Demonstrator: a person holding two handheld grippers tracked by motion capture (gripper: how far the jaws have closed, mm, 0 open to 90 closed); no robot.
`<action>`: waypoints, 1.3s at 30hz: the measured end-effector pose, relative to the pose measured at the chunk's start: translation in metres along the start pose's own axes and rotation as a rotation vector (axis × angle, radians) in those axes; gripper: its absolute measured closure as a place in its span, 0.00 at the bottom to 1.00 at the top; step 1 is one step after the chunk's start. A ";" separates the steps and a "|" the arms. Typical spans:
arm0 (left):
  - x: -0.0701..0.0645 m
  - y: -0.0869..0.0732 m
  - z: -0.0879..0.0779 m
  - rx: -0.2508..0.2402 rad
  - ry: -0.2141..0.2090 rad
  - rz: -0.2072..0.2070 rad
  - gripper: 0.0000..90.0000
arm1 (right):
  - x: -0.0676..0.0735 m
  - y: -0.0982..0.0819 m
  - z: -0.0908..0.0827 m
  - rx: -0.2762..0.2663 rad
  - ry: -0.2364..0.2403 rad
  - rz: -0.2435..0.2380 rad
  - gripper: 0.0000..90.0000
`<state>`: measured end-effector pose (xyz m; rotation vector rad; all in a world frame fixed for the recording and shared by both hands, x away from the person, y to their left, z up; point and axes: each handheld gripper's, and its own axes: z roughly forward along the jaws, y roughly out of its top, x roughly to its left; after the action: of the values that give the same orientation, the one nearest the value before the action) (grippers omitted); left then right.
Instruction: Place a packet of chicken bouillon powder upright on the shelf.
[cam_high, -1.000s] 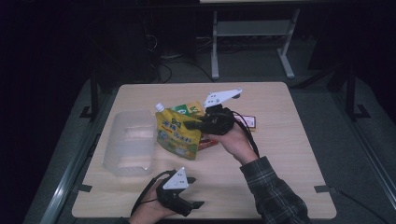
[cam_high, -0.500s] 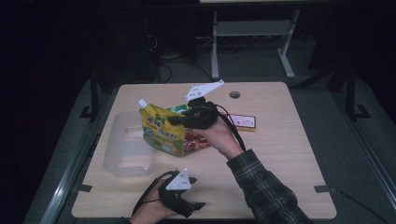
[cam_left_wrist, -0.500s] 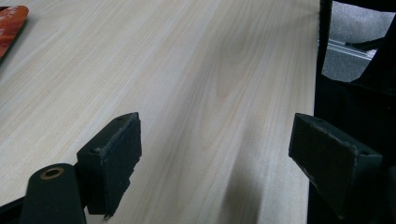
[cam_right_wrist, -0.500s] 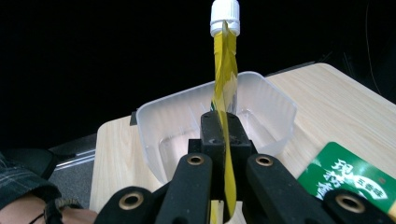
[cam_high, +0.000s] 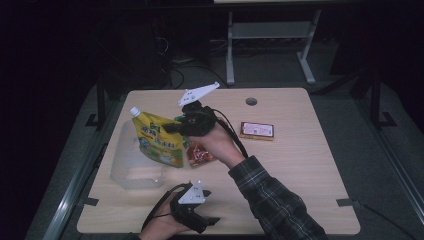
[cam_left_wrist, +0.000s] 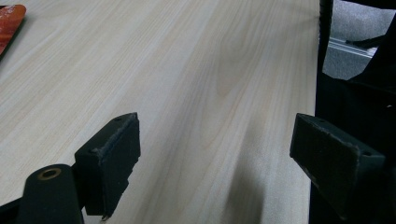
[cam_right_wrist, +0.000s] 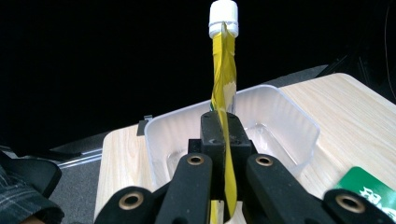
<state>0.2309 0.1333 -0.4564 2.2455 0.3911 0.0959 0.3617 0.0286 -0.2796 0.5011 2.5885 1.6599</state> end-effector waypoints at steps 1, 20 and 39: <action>0.000 0.000 0.000 0.002 -0.001 0.009 0.17 | 0.000 0.001 0.002 0.001 0.002 0.002 1.00; -0.002 -0.006 -0.006 0.009 0.033 0.001 0.17 | 0.009 0.018 0.041 0.036 0.050 -0.026 1.00; -0.004 -0.012 -0.015 0.019 0.060 -0.018 0.17 | 0.015 0.022 0.069 0.039 0.087 -0.024 1.00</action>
<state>0.2211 0.1507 -0.4555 2.2612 0.4461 0.1512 0.3662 0.1020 -0.2877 0.4067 2.6810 1.6629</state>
